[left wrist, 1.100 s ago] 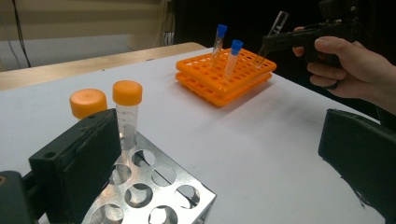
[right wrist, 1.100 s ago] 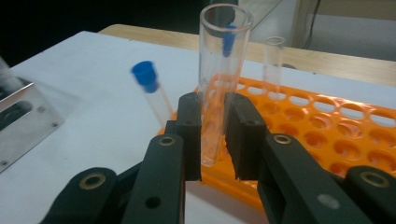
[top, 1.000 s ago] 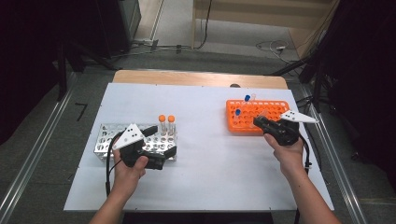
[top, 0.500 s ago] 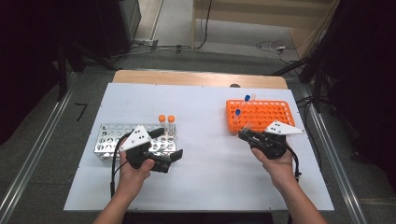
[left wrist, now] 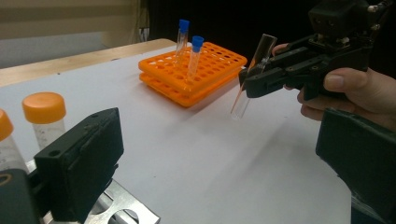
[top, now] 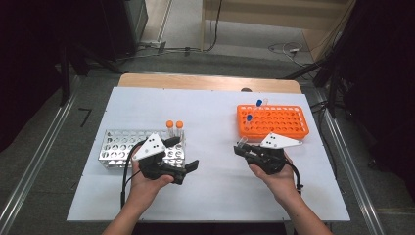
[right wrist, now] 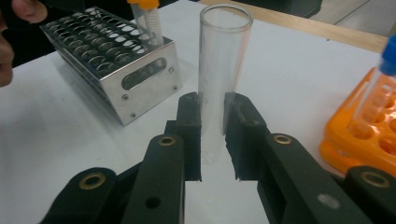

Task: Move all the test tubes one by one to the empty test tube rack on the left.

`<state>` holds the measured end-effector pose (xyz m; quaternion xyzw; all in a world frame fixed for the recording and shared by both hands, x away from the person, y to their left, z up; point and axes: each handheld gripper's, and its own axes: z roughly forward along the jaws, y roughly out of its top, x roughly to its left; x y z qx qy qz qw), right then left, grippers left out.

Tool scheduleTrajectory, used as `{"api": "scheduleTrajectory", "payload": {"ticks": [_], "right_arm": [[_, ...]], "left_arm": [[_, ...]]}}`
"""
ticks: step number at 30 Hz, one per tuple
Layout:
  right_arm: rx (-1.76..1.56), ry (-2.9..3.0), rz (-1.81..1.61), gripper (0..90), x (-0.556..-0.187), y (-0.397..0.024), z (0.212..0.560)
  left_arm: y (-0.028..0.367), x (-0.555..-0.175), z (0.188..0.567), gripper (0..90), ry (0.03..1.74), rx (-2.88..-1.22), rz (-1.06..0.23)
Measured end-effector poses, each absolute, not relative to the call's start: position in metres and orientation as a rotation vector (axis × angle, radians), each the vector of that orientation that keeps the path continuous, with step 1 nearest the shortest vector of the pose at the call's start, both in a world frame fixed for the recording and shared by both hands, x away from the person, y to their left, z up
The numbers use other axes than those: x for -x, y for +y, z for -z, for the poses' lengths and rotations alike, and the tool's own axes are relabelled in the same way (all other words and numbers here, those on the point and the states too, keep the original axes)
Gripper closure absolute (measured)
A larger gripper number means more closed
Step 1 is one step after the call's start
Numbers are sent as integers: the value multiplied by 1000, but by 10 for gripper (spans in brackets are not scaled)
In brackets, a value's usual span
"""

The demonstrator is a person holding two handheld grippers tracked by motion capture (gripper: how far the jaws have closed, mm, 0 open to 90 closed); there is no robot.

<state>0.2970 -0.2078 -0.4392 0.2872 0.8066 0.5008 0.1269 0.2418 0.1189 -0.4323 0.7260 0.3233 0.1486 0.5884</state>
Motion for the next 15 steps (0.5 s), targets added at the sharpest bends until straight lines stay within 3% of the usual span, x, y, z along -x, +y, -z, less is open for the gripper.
{"api": "scheduleTrajectory", "payload": {"ticks": [15], "right_arm": [[-726, 2438, -1465, 741, -280, -177, 442]], "left_arm": [[94, -241, 432, 221, 693, -1730, -294]]}}
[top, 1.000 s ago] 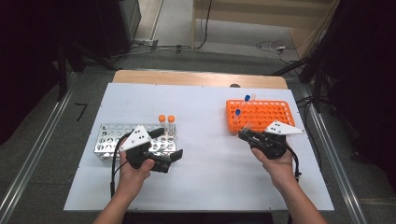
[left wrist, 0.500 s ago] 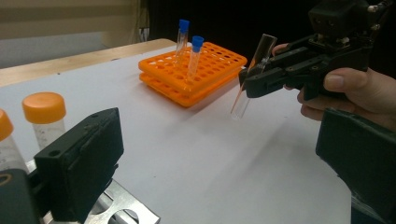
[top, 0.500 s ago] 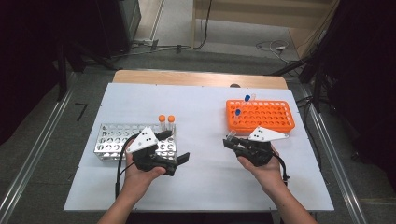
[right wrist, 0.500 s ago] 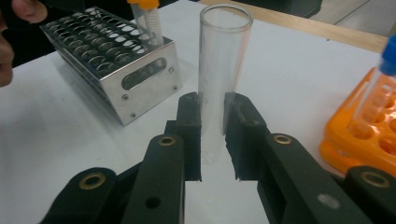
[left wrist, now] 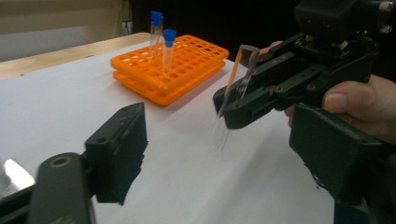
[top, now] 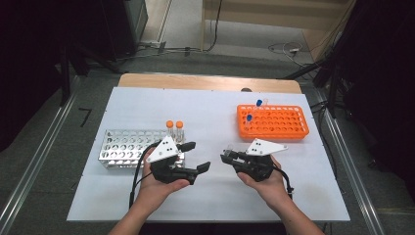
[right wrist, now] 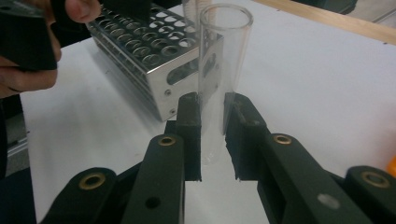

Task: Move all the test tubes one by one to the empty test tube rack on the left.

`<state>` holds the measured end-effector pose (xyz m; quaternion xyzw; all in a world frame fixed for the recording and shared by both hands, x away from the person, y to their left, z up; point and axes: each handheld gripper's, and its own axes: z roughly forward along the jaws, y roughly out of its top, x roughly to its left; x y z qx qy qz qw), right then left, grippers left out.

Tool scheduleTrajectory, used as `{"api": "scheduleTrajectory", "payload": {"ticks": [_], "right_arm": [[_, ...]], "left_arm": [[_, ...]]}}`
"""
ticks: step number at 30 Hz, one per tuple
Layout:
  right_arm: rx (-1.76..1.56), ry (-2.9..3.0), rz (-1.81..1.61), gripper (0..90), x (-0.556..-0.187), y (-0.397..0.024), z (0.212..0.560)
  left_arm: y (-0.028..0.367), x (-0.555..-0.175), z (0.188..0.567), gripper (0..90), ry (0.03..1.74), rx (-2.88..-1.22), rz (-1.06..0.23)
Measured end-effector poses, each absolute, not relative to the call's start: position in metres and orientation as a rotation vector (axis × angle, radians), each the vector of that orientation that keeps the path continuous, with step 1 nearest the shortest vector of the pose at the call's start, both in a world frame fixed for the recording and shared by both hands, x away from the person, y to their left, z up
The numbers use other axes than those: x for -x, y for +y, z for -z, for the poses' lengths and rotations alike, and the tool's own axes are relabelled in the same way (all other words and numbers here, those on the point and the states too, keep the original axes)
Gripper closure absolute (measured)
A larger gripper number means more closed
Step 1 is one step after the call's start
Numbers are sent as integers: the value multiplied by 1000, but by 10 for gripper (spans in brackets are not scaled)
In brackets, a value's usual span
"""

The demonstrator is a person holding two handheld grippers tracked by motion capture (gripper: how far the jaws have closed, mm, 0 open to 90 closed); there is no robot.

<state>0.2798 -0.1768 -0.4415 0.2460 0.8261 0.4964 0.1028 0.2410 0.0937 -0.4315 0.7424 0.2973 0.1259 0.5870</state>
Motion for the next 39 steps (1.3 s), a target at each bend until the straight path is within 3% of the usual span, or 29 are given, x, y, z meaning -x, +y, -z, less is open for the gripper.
{"api": "scheduleTrajectory", "payload": {"ticks": [11, 19, 39], "right_arm": [[-635, 2514, -1448, 741, -267, -153, 446], [-601, 2543, -1447, 741, -261, -145, 447], [-572, 2571, -1459, 739, -256, -141, 447]], "left_arm": [[81, -240, 434, 481, 628, -1754, -235], [76, -240, 436, 613, 586, -1784, -214], [77, -238, 435, 759, 581, -1787, -269]]}}
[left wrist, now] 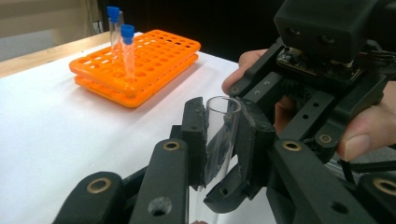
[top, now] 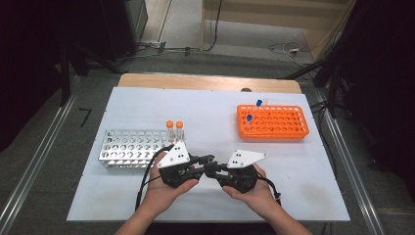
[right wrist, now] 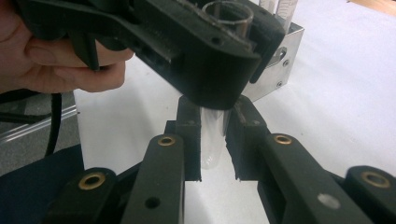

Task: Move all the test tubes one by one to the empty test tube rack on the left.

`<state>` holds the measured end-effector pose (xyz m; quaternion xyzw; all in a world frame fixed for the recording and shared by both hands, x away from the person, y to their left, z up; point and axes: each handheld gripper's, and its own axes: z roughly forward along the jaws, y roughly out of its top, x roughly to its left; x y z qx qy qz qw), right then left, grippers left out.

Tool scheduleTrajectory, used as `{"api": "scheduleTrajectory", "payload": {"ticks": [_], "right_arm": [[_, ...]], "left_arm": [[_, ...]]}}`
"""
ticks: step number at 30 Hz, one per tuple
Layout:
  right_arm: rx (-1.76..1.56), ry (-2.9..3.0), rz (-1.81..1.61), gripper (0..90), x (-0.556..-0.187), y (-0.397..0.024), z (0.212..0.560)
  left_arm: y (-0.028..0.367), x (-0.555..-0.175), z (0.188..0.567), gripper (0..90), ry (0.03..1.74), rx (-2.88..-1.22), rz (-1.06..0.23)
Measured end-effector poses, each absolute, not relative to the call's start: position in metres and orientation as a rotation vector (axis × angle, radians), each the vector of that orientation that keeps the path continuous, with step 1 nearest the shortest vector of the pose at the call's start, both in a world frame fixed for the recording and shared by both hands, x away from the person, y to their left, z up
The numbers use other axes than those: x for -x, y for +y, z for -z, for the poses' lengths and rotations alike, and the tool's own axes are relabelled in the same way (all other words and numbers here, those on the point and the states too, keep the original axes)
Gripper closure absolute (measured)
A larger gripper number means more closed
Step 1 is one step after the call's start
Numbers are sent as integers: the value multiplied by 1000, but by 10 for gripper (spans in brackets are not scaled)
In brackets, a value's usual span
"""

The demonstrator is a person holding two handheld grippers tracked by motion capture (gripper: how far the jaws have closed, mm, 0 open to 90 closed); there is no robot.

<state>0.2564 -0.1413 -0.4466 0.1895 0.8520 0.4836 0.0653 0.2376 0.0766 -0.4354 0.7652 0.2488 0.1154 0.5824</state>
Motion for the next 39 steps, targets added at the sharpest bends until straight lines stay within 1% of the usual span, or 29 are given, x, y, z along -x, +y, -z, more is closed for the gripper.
{"api": "scheduleTrajectory", "payload": {"ticks": [5, 9, 17, 21, 23, 26, 27, 39], "right_arm": [[-565, 2579, -1468, 728, -257, -143, 447], [-555, 2589, -1487, 655, -258, -145, 447], [-567, 2580, -1519, 403, -260, -150, 445], [-593, 2578, -1508, 192, -263, -153, 445], [-595, 2578, -1506, 105, -264, -155, 445], [-582, 2592, -1521, 18, -266, -158, 444], [-574, 2600, -1526, 0, -266, -159, 444], [-623, 2538, -1544, 0, -275, -190, 443]], "left_arm": [[78, -237, 435, 764, 577, -1785, -270], [80, -238, 433, 764, 581, -1779, -272], [91, -239, 429, 764, 600, -1759, -292], [97, -240, 427, 764, 615, -1748, -305], [100, -240, 425, 764, 623, -1747, -316], [106, -241, 422, 764, 639, -1737, -332], [109, -241, 420, 764, 646, -1735, -341], [139, -246, 410, 765, 728, -1706, -432]]}}
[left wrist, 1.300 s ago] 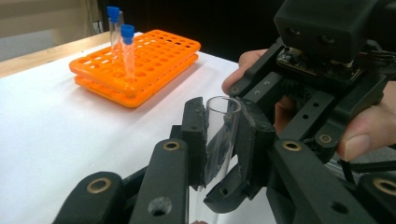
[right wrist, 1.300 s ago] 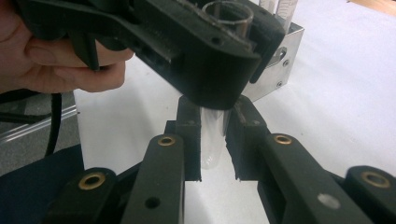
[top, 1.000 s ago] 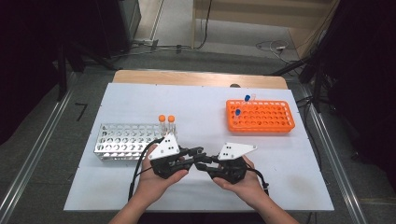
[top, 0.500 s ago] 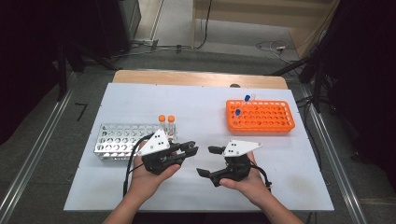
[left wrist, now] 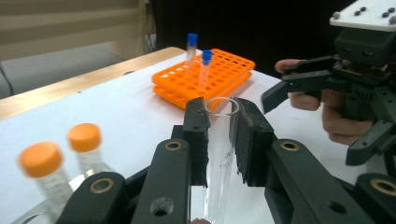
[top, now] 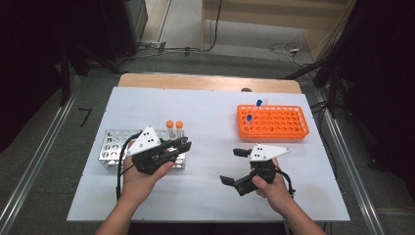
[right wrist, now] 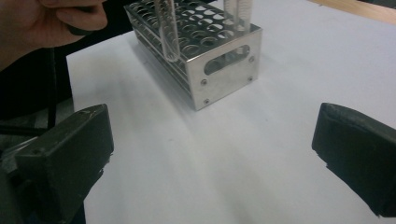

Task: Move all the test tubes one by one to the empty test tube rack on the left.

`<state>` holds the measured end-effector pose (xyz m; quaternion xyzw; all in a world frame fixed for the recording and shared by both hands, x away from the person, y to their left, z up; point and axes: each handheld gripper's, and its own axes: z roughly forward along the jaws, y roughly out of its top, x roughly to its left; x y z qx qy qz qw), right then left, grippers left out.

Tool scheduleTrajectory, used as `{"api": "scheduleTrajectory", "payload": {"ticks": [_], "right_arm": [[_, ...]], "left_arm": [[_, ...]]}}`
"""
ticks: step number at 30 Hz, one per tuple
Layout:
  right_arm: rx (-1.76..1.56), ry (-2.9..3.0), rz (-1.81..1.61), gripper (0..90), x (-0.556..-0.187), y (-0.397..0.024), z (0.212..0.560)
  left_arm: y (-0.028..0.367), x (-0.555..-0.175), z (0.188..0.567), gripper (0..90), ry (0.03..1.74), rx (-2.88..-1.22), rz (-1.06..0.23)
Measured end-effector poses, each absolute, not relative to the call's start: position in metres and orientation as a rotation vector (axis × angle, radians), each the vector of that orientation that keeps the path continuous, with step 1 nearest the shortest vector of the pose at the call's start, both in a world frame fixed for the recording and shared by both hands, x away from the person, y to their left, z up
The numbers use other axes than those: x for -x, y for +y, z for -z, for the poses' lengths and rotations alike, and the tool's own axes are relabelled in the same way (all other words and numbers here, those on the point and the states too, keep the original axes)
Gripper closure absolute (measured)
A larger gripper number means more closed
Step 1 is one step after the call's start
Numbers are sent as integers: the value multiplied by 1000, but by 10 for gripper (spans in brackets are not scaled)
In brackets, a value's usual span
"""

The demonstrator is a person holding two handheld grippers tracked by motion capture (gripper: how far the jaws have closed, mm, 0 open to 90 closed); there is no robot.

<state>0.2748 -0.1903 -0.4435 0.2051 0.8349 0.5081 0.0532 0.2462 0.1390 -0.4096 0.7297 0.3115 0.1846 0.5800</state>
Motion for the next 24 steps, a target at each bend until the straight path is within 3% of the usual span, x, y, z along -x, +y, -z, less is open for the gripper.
{"api": "scheduleTrajectory", "payload": {"ticks": [24], "right_arm": [[-808, 2384, -1522, 0, -280, -266, 445]], "left_arm": [[191, -264, 406, 765, 872, -1632, -529]]}}
